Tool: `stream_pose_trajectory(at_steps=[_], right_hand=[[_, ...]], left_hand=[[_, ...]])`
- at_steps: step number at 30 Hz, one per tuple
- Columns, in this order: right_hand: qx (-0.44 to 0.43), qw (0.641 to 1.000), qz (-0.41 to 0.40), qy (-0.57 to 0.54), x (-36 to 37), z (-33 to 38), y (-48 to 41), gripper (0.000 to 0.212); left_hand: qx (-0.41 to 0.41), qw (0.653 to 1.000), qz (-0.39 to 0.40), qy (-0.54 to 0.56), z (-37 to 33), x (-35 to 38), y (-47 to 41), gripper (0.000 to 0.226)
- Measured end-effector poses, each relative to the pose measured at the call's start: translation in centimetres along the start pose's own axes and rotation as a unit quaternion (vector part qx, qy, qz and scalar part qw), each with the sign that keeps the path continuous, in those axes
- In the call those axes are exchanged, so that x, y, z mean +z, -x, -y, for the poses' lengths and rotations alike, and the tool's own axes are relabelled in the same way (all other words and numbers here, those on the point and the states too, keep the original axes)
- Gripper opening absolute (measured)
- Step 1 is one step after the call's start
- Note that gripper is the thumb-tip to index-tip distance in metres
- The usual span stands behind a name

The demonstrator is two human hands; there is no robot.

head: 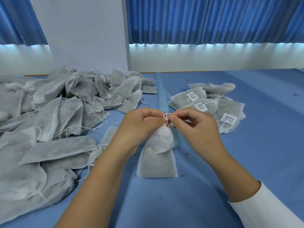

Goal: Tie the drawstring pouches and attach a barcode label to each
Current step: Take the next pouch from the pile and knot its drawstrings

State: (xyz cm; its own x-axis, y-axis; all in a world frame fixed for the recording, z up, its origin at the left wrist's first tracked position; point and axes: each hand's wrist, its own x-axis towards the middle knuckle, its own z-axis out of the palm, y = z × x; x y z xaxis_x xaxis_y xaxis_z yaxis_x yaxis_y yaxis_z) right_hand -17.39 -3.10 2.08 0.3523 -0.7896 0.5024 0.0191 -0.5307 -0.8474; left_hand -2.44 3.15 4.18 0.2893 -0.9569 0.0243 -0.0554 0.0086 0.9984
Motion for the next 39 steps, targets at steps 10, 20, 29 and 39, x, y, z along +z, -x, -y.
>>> stream_pose_trajectory(at_steps=[10, 20, 29, 39], right_hand=[[0.029, 0.999, -0.028, -0.006, -0.5, 0.1, -0.4, 0.008], [-0.029, 0.997, -0.032, 0.056, -0.1, -0.3, -0.4, 0.018], [-0.093, 0.972, -0.065, 0.203, 0.5, -0.9, -0.8, 0.010], [-0.124, 0.949, -0.091, 0.275, 0.2, -0.5, -0.8, 0.009]], left_hand=[[0.070, 0.994, -0.013, -0.083, 0.1, 1.0, 0.1, 0.016], [0.126, 0.976, -0.087, -0.153, 0.9, 2.7, 0.4, 0.011], [0.157, 0.965, -0.096, -0.187, 1.1, 3.5, 0.1, 0.012], [0.169, 0.963, -0.100, -0.186, 0.9, 4.0, 0.2, 0.013]])
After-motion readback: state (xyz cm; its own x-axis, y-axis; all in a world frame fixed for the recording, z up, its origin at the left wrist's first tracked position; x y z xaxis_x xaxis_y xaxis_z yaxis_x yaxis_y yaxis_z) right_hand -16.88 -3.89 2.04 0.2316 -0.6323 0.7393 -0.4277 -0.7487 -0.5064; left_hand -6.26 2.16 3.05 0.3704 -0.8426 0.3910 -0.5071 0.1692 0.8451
